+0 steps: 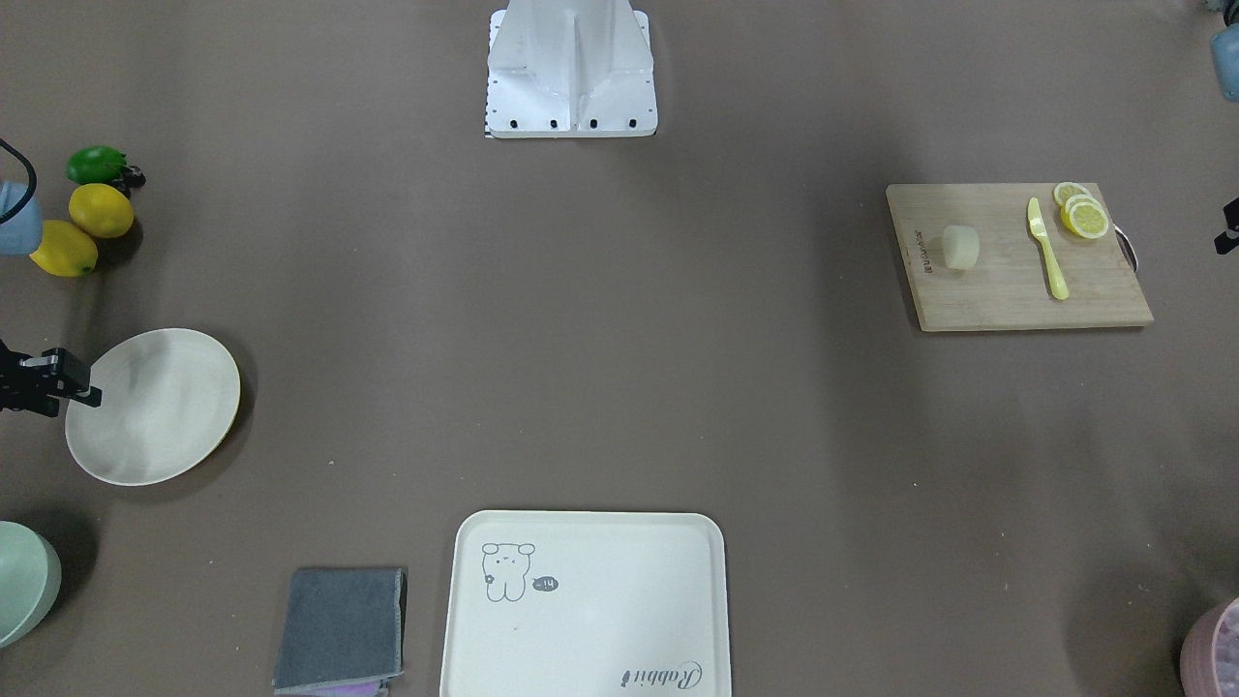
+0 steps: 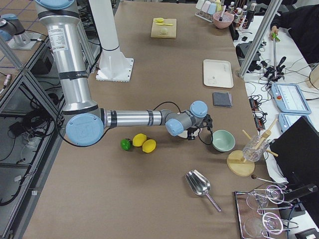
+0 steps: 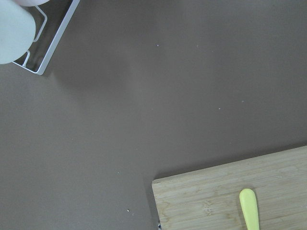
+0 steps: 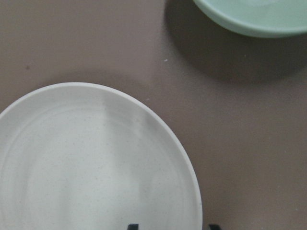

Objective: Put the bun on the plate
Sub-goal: 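Reach the right gripper to the white plate and grasp its rim, then lift and carry the white plate toward the table center with the right gripper, then set the plate down and open the right gripper while the left arm reaches out, then grasp the white bun with the left gripper while the right gripper withdraws, then carry the bun over the plate with the left gripper while the right arm retracts, then lower the bun onto the plate and open the left gripper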

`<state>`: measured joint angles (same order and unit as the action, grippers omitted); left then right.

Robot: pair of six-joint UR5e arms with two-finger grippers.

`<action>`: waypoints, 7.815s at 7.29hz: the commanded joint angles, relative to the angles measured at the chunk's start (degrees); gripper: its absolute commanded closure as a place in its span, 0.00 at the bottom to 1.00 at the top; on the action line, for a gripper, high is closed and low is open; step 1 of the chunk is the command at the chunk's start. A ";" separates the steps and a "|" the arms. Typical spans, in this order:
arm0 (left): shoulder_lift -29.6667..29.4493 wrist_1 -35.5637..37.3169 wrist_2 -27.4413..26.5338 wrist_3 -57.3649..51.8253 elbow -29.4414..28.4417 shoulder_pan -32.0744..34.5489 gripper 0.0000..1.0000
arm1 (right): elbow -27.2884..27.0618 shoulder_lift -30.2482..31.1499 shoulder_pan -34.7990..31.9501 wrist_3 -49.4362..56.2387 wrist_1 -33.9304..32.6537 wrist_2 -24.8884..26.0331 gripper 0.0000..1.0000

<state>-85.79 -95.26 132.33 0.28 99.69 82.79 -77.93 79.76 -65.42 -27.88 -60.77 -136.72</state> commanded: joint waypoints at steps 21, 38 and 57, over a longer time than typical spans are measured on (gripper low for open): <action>10.56 -31.29 -4.44 55.15 6.31 -28.54 0.03 | -13.13 -19.56 32.18 -50.87 -0.40 17.10 1.00; 6.86 -33.06 -10.16 60.80 7.96 -38.15 0.67 | -13.91 -19.47 26.05 -50.95 -2.58 16.05 0.01; -48.78 -7.05 -28.97 85.33 -12.61 -54.77 0.19 | -26.83 -1.89 12.86 -23.97 -14.29 8.67 0.01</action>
<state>-134.70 -102.67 103.00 85.80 85.27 26.99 -104.29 77.94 -52.43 -51.86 -74.99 -127.85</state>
